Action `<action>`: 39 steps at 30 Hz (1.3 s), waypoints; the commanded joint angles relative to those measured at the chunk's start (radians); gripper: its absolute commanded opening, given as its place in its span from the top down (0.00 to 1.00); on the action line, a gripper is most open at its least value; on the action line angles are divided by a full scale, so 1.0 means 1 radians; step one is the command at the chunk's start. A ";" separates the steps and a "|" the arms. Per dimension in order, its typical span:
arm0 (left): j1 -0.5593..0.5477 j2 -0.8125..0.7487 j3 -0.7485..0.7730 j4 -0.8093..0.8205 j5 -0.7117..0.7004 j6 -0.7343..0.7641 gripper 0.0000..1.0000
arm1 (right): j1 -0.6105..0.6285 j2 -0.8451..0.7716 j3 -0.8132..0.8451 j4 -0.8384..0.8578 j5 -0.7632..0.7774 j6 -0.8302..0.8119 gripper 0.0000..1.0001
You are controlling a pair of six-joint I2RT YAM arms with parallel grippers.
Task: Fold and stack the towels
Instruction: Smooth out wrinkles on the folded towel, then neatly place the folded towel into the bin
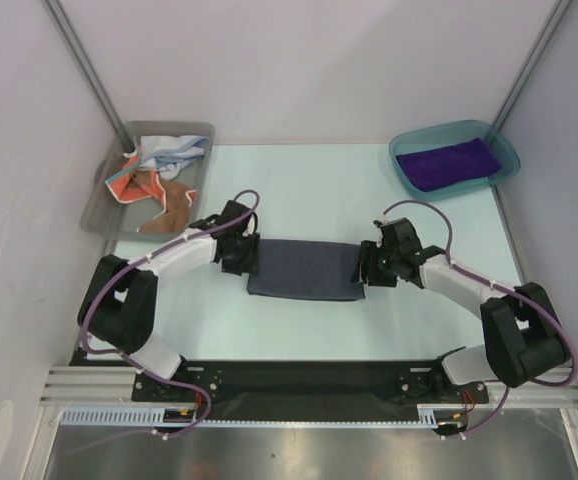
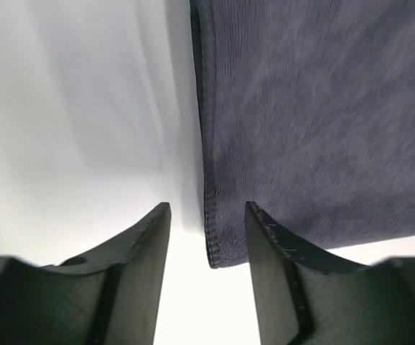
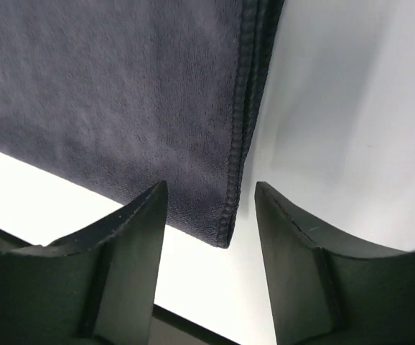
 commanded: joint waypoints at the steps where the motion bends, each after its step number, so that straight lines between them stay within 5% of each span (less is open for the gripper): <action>1: 0.032 -0.015 0.077 0.035 0.023 -0.003 0.47 | -0.006 -0.058 0.006 0.059 0.090 0.011 0.40; 16: 0.084 0.195 0.109 0.072 0.106 0.040 0.53 | 0.011 0.212 0.025 0.200 0.076 -0.020 0.43; 25: 0.087 0.143 0.032 0.078 0.124 -0.043 0.75 | 0.019 0.186 0.041 0.102 0.125 -0.051 0.70; 29: 0.089 0.103 -0.081 0.190 0.177 -0.115 0.83 | 0.019 0.197 0.141 0.047 0.130 -0.100 0.93; 33: 0.089 0.073 -0.175 0.311 0.276 -0.200 0.84 | -0.019 0.267 0.268 -0.026 0.112 -0.192 1.00; 39: 0.091 0.080 -0.180 0.393 0.308 -0.275 0.67 | -0.061 0.399 0.449 -0.060 0.059 -0.314 1.00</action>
